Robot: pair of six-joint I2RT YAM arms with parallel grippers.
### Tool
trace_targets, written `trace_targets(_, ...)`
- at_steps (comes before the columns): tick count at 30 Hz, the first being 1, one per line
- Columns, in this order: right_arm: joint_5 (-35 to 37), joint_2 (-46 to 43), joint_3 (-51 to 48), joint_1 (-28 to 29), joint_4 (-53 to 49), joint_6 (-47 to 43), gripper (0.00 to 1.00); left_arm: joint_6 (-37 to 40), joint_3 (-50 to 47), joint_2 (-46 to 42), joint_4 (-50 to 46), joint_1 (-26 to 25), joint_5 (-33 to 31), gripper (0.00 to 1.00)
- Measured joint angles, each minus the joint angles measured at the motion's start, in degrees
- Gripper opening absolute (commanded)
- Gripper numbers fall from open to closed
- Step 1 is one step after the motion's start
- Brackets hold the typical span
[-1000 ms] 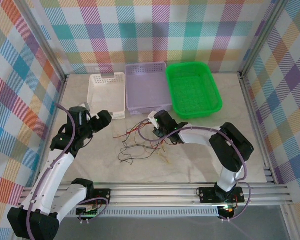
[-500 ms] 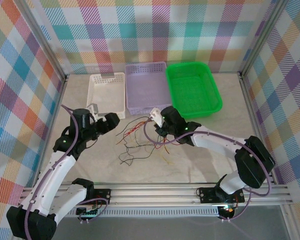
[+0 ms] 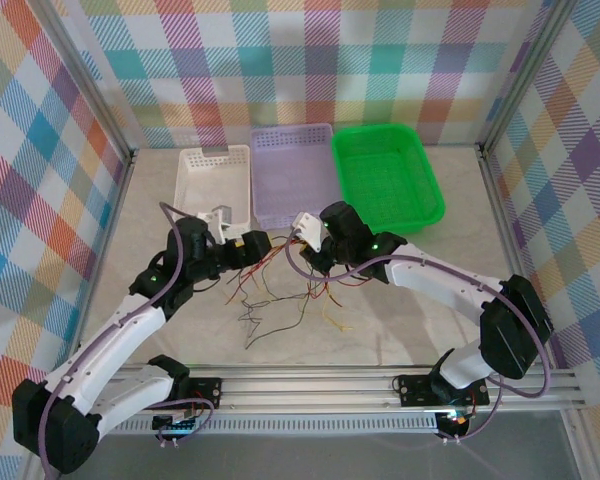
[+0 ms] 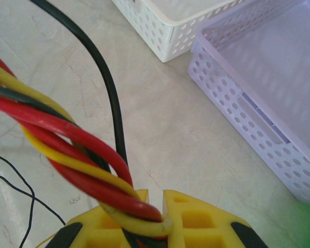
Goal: Untangle the cables
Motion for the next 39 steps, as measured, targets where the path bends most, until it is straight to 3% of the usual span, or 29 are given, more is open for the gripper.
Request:
trace_targets(8,-1.05,0.20,4.24,0.00,-4.07,-0.02,0.00,1.42,-0.17,4.42,3.45,-8.37,0.79,0.89)
trace_targets(15,-1.44,0.28,5.42,0.00,-5.53,0.04,0.00,3.28,-0.17,5.11,3.80,-10.16,0.59,0.58)
trace_targets(32,-2.54,2.01,6.71,0.17,-7.91,0.94,0.00,5.22,-2.34,1.14,3.30,-10.25,-0.92,0.30)
trace_targets(35,-2.62,2.01,7.93,0.22,-8.39,1.33,0.00,5.27,-2.45,1.14,3.30,-10.25,-0.79,0.18)
trace_targets(38,-2.62,1.95,8.39,0.20,-8.48,1.84,0.00,5.73,-2.45,1.14,3.39,-10.27,-0.44,0.00)
trace_targets(39,-2.62,1.95,8.39,0.22,-8.70,2.03,0.00,5.84,-2.45,1.14,3.48,-10.32,-0.26,0.00)
